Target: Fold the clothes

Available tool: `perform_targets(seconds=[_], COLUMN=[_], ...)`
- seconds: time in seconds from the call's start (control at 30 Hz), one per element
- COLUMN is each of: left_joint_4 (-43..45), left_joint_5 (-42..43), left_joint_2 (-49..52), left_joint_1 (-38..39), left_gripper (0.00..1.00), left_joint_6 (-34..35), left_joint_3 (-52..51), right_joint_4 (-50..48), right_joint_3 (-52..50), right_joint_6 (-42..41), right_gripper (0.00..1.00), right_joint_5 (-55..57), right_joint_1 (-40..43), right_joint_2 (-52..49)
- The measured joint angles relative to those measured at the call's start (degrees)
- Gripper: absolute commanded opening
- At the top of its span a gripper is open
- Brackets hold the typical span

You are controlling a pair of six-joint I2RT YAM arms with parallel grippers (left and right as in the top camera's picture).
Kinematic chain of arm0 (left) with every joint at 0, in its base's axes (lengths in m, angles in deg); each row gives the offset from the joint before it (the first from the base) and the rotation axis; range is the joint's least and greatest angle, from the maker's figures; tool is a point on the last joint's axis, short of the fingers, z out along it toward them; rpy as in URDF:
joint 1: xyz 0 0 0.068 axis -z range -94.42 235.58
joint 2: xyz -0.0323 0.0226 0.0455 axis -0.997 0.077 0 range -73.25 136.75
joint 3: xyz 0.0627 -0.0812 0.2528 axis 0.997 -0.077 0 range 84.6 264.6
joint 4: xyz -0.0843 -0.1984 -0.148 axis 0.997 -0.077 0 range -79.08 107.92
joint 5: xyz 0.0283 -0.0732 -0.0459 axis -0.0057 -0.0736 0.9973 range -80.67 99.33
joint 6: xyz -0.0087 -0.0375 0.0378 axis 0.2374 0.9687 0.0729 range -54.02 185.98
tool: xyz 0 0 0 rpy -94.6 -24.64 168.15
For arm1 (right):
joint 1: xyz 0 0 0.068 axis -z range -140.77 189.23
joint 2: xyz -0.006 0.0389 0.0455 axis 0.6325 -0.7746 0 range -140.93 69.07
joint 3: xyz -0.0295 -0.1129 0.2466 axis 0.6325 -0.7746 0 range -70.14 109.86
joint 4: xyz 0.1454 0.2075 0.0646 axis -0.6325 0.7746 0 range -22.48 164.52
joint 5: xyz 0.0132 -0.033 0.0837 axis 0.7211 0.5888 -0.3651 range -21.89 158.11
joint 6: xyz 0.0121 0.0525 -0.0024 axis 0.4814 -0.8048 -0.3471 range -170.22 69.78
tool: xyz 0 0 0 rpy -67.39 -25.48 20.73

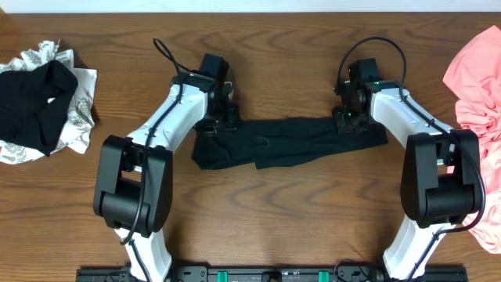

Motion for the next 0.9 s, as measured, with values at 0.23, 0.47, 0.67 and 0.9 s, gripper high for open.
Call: perform_targets(seconds=[0.23,0.47,0.67,0.9], left_joint_4=[0.5,1.6,3.93,3.89], left_joint_5=[-1.05,-3.93,-5.73,-5.64], left_joint_2=[0.0,0.0,2.67,4.2], left_joint_1=[0.17,0.17,0.17,0.11], left_gripper=[0.15,0.15,0.16,0.15], left_joint_6=[0.0,0.85,1.09,1.11], left_joint_3=[-1.88,-3.61,-3.63,-3.02], right_joint_4=[0.02,1.6,2.97,4.59], right_joint_3=[0.0,-0.02,-0.02,-0.02], right_joint_6=[0.0,-0.15,-0.17,-0.2], right_gripper=[0.02,0.1,0.17,0.29], right_joint_5=[0.0,-0.11,0.02,4.79], right_joint_1=[0.0,0.0,0.0,0.0], right_joint_2=[0.0,0.0,0.0,0.0])
